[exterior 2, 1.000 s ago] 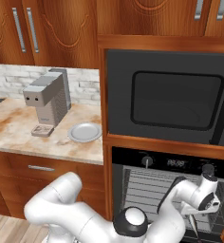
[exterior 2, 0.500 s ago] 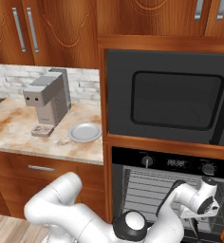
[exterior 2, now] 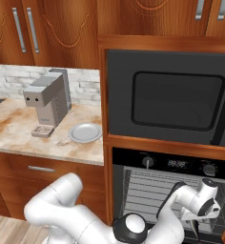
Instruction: Take the fish from the oven and place it on the plate on the counter.
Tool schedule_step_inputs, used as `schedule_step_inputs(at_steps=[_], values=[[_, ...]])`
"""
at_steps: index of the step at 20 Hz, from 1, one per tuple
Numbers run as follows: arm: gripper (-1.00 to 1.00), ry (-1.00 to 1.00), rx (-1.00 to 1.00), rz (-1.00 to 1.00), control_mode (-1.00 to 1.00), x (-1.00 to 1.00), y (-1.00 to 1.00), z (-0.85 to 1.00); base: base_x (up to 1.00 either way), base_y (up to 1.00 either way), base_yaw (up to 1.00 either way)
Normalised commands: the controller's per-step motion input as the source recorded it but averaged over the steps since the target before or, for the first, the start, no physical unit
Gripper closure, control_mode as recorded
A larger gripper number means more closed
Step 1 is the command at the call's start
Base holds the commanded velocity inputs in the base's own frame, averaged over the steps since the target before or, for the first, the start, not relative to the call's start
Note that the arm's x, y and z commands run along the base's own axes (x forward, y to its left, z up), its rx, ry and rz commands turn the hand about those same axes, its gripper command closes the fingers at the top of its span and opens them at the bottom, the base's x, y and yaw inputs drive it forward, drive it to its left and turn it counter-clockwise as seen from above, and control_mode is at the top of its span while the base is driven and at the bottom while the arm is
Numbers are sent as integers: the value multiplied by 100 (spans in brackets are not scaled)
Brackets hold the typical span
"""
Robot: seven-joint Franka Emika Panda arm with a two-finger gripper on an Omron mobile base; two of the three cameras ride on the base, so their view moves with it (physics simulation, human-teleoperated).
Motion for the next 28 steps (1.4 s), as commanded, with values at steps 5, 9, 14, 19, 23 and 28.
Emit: schedule_step_inputs(at_steps=[5,9,14,19,23,28], values=[[-100,8,0,0,-100,-13,0,-44,0,0,0],[-100,9,3,0,-100,-18,0,-55,0,0,0],[100,4,9,0,-100,-5,0,-35,0,0,0],[100,-2,6,-1,-100,-10,-7,-29,0,0,0],[100,-3,3,-4,-100,-19,-10,-31,0,0,0],[100,0,2,-3,-100,-7,-1,-21,0,0,0]])
